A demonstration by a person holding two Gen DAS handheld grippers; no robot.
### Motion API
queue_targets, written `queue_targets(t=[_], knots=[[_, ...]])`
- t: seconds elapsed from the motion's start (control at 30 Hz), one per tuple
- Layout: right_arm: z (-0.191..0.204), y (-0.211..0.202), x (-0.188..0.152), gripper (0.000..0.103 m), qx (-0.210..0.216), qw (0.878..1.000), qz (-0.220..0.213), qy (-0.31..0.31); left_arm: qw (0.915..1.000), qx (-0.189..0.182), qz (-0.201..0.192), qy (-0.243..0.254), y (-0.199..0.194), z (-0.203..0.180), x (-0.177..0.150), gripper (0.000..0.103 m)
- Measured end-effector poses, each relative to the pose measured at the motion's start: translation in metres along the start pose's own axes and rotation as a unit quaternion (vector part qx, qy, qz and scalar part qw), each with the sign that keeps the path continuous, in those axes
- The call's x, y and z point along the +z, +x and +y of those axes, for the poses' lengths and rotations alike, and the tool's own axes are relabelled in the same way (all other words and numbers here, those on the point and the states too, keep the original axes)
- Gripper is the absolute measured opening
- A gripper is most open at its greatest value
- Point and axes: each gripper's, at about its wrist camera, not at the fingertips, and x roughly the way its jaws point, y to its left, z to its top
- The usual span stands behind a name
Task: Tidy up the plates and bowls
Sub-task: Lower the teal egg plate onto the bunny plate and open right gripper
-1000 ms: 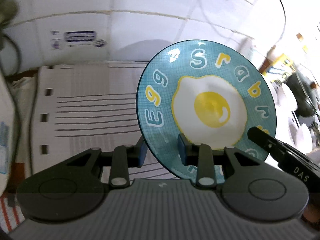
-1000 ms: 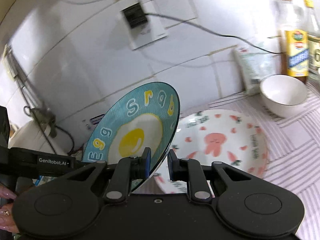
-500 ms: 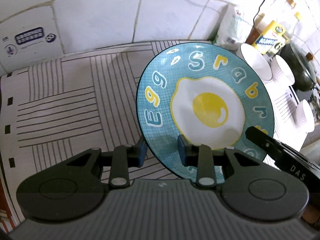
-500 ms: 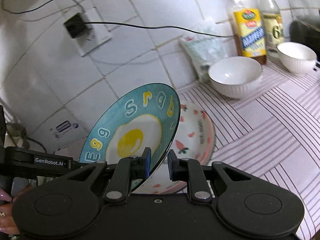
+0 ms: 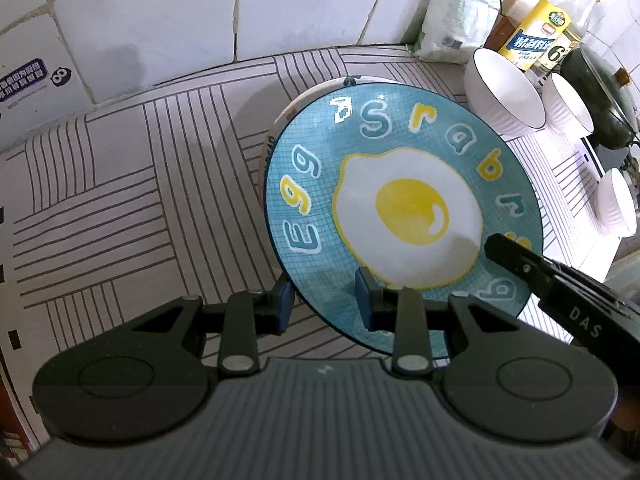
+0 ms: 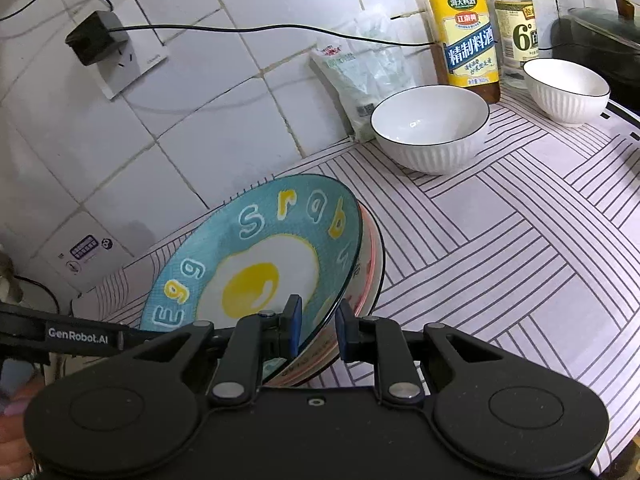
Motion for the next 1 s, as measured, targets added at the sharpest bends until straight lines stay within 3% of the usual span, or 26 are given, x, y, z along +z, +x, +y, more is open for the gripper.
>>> queue_targets(t=[0.27, 0.47, 0.6, 0.77, 1.0], knots=[[0.008, 0.005, 0.005, 0.024, -0.019, 0.999, 0.020, -0.019, 0.9990, -0.001, 0.042, -0.015, 0.008, 0.002, 0.012, 0.031], [0.031, 0.008, 0.001, 0.031, -0.062, 0.994, 0.022, -0.089, 0.9994, 0.010, 0.032, -0.009, 0.006, -0.001, 0.011, 0.031], [0.033, 0.010, 0.000, 0.031, -0.072, 0.994, 0.023, -0.075, 0.9993, 0.010, 0.033, -0.017, 0.008, 0.000, 0.010, 0.031], [0.047, 0.011, -0.005, 0.034, -0.112, 0.985, 0.024, -0.130, 0.9992, 0.013, 0.036, -0.014, 0.008, -0.002, 0.007, 0.031], [0.050, 0.009, -0.005, 0.034, -0.132, 0.983, 0.029, -0.128, 0.9989, 0.037, 0.030, -0.001, -0.005, -0.013, 0.004, 0.030]])
